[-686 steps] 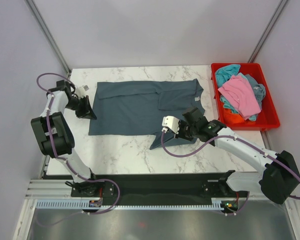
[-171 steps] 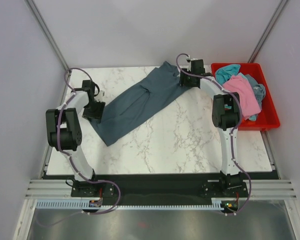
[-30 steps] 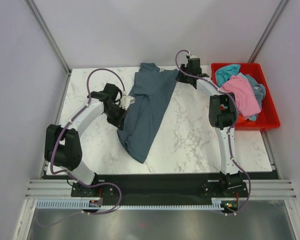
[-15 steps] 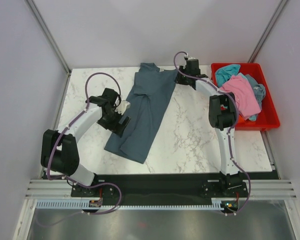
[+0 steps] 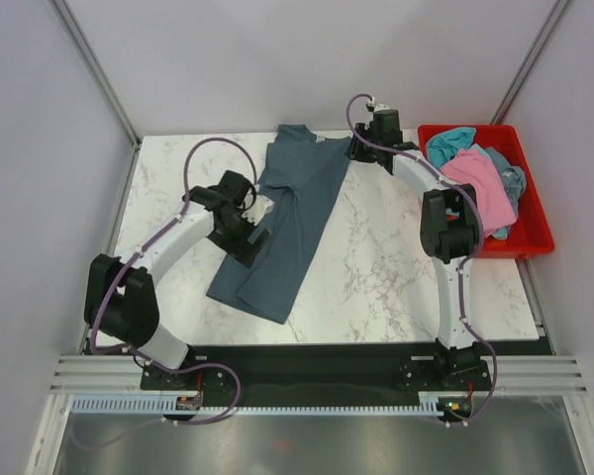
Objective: Fold and stack the t-shirts
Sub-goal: Fold the tshirt
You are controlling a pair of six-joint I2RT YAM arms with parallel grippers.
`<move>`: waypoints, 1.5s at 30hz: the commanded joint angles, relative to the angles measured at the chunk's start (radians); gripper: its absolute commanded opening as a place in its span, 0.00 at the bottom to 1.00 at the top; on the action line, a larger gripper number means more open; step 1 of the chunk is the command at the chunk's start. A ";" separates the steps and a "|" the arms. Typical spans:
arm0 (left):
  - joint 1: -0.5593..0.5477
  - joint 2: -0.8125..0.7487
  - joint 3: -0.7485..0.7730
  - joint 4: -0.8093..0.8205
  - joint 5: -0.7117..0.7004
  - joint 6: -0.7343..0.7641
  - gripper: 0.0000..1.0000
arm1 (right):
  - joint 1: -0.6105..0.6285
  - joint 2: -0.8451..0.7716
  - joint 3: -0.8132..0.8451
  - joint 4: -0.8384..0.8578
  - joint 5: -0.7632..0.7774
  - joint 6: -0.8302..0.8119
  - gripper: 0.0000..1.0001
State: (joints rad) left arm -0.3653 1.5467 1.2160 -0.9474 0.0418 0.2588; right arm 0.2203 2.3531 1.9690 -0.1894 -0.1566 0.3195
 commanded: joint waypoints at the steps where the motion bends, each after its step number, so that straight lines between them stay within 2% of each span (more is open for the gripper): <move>1: -0.127 0.033 0.028 -0.010 0.012 -0.018 0.99 | 0.001 -0.005 0.036 0.028 -0.055 0.035 0.40; 6: -0.244 0.102 0.063 -0.010 0.012 -0.018 0.99 | 0.004 0.064 0.073 0.073 -0.086 0.090 0.40; 16: -0.342 0.253 0.115 -0.010 0.012 -0.018 0.99 | 0.001 0.189 0.123 0.127 -0.130 0.191 0.42; 17: -0.349 0.260 0.122 0.010 0.349 -0.056 0.90 | 0.002 0.192 0.123 0.130 -0.130 0.196 0.42; 18: -0.360 0.269 0.125 0.012 0.371 -0.059 0.90 | 0.001 0.193 0.123 0.130 -0.132 0.196 0.43; 28: -0.394 0.415 0.155 0.012 0.469 -0.092 0.82 | -0.007 0.222 0.139 0.137 -0.135 0.214 0.44; 38: -0.394 0.454 0.128 0.035 0.445 -0.095 0.83 | -0.016 0.213 0.134 0.139 -0.146 0.228 0.46; 45: -0.402 0.520 0.163 0.027 0.486 -0.105 0.79 | -0.032 0.253 0.177 0.153 -0.143 0.247 0.47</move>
State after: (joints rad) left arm -0.7521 1.9968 1.3716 -0.9558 0.4782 0.1745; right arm 0.2008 2.5782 2.0949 -0.0666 -0.2955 0.5430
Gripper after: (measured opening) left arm 0.796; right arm 0.463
